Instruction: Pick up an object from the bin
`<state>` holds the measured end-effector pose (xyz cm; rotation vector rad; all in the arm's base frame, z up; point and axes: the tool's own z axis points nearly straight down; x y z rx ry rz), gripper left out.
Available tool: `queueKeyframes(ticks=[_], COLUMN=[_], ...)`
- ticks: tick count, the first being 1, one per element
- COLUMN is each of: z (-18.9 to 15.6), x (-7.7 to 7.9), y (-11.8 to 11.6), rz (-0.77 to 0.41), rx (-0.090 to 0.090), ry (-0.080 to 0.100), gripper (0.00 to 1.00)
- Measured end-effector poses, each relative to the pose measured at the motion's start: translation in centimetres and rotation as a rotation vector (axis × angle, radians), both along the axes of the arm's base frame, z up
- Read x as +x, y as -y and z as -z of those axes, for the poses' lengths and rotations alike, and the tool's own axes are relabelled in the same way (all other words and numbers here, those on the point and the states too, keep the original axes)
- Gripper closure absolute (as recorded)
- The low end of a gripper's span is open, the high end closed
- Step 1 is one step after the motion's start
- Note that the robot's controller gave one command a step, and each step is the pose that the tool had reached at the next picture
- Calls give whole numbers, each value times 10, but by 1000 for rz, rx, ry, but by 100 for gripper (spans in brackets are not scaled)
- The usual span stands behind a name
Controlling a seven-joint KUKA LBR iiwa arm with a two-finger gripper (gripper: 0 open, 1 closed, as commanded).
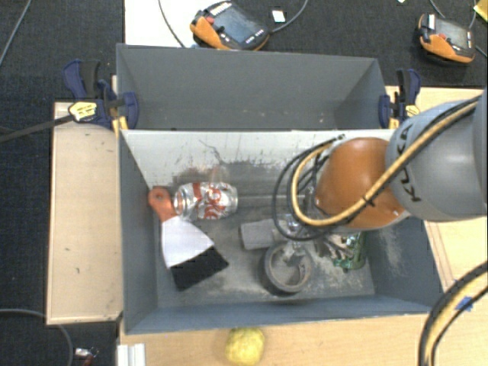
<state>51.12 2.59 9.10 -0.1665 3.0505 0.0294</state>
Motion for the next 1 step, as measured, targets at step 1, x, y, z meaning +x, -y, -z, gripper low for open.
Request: queueKeyframes(ticks=[1], z=[-85], x=[8], y=[-2], rz=[5], rx=[0], ry=[-5], gripper=[100])
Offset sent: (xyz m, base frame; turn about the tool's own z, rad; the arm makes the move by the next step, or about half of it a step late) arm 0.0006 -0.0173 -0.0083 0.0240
